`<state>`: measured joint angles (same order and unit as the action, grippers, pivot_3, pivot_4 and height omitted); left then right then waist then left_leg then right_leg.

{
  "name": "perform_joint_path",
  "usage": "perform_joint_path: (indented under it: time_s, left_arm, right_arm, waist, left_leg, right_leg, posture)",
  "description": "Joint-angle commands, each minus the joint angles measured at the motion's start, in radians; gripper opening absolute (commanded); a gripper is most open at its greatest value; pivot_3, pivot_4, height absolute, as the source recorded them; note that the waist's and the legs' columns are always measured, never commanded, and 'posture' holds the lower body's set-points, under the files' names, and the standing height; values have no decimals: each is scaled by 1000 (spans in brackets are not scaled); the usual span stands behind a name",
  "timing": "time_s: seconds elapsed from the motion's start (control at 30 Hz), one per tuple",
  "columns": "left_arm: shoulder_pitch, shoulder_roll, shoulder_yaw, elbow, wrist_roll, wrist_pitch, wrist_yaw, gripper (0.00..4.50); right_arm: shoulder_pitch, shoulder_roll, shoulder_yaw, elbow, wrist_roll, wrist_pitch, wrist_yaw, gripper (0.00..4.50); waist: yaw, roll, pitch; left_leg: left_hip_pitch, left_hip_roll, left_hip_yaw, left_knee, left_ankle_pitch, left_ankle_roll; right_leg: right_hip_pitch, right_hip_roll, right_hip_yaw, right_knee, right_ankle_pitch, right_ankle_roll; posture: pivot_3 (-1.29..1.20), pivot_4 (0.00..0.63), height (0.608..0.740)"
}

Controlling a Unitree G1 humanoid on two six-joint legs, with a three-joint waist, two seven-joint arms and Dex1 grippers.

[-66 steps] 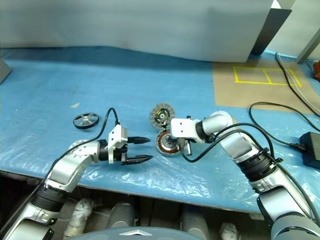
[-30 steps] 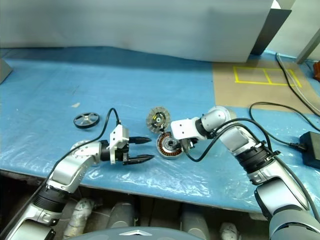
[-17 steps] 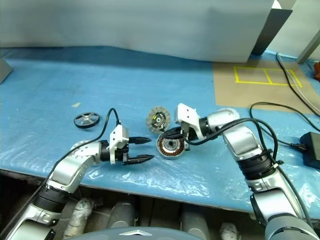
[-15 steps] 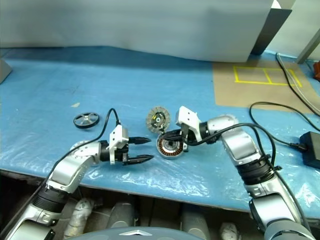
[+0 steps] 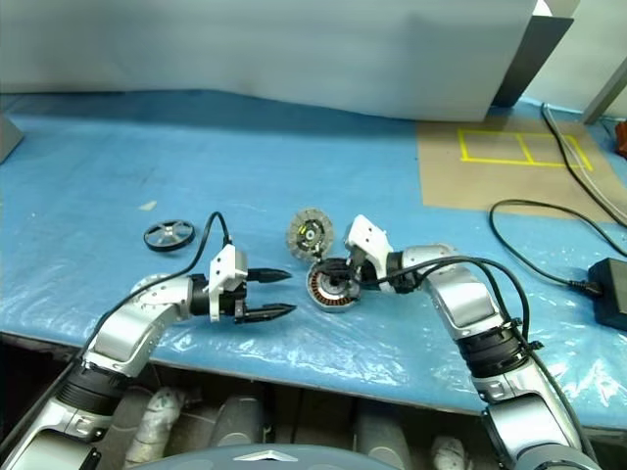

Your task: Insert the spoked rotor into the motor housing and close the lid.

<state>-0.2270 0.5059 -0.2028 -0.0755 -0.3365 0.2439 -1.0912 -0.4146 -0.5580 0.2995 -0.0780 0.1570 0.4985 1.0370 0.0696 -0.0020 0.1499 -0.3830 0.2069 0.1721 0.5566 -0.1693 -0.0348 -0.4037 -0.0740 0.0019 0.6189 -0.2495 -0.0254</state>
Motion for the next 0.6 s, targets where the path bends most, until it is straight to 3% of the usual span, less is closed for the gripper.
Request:
perform_joint_path:
  time_s: [0.03, 0.23, 0.43, 0.5, 0.6]
  left_arm:
    - [-11, 5, 14, -32, -19, 0, -9, 3279]
    - [-11, 4, 16, -33, -22, 6, -7, 3279]
    - [-11, 9, 15, -36, -29, 8, -10, 3279]
    - [-9, 11, 16, -37, -30, 9, -10, 3279]
    - [-10, 12, 14, -39, -30, 10, -9, 3279]
  right_arm:
    - [16, -2, 36, 47, -44, -32, -18, 12]
    - [-5, 37, -22, 19, 38, 11, -29, 12]
    - [-46, 112, -160, -56, 244, 175, -36, 12]
    - [-37, 91, -125, -73, 217, 168, -30, 12]
    - [5, 26, 25, -9, 34, 48, -55, 12]
  waist:
    - [-1, 0, 0]
    - [-2, 0, 0]
    - [-1, 0, 0]
    - [0, 0, 0]
    - [2, 0, 0]
  left_leg:
    - [1, 0, 0, 0, 0, 0]
    - [3, 0, 0, 0, 0, 1]
    - [0, 0, 0, 0, 0, 0]
    - [-1, 0, 0, 0, 0, 0]
    - [-1, 0, 0, -1, 0, 0]
  right_leg:
    - [1, 0, 0, 0, 0, 0]
    - [3, 0, 0, 0, 0, 0]
    - [0, 0, 0, 0, 0, 0]
    - [-1, 0, 0, 0, 0, 0]
    - [-1, 0, -1, 0, 0, 0]
  posture:
    - [0, 150, 740]
    - [0, 150, 740]
    - [0, 150, 740]
    - [0, 150, 740]
    - [0, 150, 740]
